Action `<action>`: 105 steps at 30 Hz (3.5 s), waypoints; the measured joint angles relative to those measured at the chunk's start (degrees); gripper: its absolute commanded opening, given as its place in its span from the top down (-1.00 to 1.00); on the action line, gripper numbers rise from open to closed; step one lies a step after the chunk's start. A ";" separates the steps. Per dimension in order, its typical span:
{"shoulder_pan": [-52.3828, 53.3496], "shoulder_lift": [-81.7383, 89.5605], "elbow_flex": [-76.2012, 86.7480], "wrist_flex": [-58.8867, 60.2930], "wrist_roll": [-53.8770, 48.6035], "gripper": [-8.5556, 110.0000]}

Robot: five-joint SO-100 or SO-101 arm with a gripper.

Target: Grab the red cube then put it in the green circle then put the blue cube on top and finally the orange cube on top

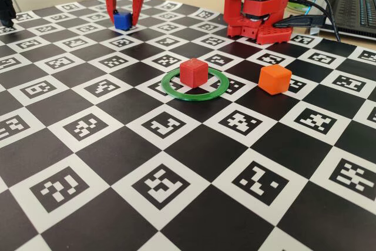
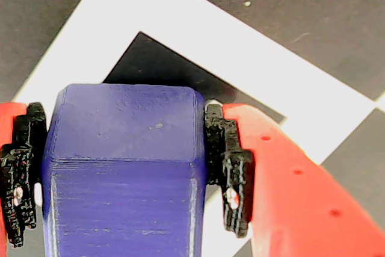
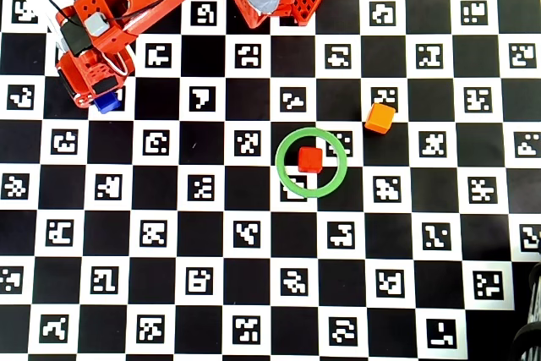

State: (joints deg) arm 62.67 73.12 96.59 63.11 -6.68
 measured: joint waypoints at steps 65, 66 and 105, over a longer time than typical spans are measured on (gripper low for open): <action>-69.79 22.15 8.88 13.01 16.17 0.67; -69.79 22.15 9.84 12.13 16.26 0.67; -69.17 23.91 18.28 3.34 16.17 0.67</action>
State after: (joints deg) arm -6.50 97.03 114.87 66.45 9.49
